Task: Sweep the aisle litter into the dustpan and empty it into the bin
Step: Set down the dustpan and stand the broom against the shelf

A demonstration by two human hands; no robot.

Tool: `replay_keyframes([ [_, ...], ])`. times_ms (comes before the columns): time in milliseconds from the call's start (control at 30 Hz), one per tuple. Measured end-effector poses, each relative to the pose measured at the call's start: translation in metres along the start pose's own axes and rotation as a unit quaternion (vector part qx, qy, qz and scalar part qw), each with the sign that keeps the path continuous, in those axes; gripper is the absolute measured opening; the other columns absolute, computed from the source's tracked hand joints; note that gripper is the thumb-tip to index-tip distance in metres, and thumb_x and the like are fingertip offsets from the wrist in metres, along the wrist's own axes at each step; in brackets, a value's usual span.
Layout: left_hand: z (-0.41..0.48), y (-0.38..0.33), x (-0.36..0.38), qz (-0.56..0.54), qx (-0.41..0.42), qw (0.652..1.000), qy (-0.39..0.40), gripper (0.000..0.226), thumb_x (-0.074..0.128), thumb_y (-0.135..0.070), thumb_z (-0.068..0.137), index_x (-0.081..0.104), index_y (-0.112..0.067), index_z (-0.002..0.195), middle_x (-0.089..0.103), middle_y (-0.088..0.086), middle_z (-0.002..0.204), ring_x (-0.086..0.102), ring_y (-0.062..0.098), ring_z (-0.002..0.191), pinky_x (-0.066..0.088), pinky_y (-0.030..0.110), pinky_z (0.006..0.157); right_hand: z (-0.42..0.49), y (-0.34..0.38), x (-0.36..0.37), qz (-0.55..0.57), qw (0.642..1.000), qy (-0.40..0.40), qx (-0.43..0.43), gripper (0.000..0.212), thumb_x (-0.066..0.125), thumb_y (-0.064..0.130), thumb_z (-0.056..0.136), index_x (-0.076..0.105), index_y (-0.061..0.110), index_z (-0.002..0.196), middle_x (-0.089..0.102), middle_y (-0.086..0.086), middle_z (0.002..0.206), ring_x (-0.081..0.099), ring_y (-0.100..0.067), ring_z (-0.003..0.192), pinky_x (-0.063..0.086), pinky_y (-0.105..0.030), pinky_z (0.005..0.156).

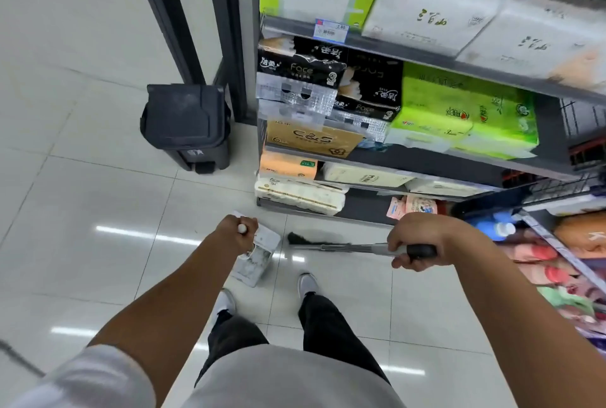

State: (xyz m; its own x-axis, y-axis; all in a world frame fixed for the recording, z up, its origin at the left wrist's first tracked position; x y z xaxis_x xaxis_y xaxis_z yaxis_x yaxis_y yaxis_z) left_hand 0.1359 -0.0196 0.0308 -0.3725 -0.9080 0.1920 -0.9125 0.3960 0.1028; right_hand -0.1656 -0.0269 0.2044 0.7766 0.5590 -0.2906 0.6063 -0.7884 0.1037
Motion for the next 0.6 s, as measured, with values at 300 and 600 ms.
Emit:
replay_keyframes([
  [300,0.070,0.033,0.048,0.023,0.072,0.997,-0.001,0.026,0.029,-0.005,0.099,0.041,-0.003,0.076,0.042,0.009,0.078,0.046,0.008,0.042,0.041,0.012,0.037,0.049,0.029,-0.101,0.406,0.902,0.044,-0.144,0.059,0.058,0.051,0.091,0.062,-0.004,0.112,0.063,-0.020,0.103,0.068,-0.042,0.080,0.061,-0.045,0.067],
  [600,0.148,0.018,0.080,0.017,0.054,0.998,-0.011,0.013,0.039,-0.008,0.092,0.045,0.003,0.089,0.049,0.016,0.089,0.047,0.011,0.027,0.039,0.012,0.028,0.156,0.094,-0.051,0.210,0.897,-0.060,-0.384,0.069,0.069,0.029,0.088,0.036,0.020,0.148,0.051,0.003,0.128,0.066,-0.003,0.089,0.058,-0.043,0.090],
])
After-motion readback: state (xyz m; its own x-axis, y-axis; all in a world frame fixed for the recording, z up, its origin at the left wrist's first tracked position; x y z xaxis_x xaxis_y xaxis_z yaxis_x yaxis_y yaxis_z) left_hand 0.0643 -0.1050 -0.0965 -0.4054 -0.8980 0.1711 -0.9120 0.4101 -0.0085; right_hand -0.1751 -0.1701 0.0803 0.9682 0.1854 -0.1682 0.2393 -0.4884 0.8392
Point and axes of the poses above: each hand's wrist, its own z-axis towards the middle knuckle, its own x-axis out of the palm, y = z × x, the point moved 1 cm from there along z, towards the middle knuckle
